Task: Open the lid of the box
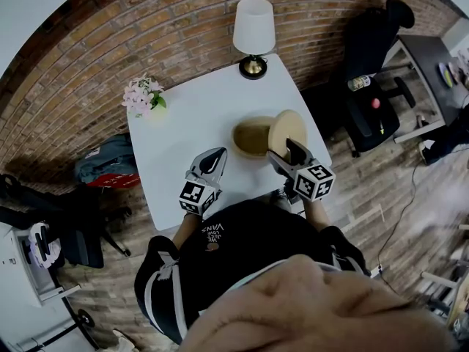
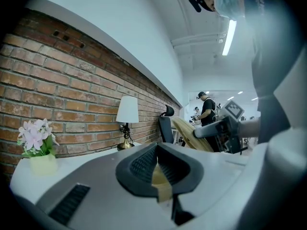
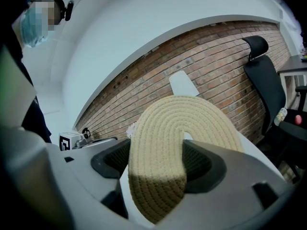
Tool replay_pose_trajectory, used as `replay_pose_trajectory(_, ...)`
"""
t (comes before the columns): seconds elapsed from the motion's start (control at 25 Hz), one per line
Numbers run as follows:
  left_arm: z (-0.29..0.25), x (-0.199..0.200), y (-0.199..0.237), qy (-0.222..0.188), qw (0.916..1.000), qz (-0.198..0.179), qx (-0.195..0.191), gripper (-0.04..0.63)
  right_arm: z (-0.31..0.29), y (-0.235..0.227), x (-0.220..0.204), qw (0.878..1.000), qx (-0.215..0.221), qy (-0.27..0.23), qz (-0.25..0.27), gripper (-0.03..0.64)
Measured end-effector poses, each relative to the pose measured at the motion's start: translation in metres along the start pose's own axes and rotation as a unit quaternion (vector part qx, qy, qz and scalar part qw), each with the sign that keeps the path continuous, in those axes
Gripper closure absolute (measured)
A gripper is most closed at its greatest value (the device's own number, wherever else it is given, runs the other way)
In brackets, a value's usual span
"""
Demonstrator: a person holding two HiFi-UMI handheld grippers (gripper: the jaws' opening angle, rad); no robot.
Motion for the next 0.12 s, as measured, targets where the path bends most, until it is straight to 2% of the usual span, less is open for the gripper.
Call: replay_pose_trajectory(0.12, -0.0029, 0.0007, 0.0018, 0.000, 1.0000, 0.000, -0.001, 0.583, -0.0019, -0.0016, 0.0014, 1.000, -0.002, 0.001, 0.000, 0.291)
Point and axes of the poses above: the fingertips, and each gripper's own axes: z backward along the fingers, y to its left, x out of its top, the point moved 4 cm from there along z, backward along the fingers, and after that the axes turned 3 degrees about -y, right-handed, at the moved point
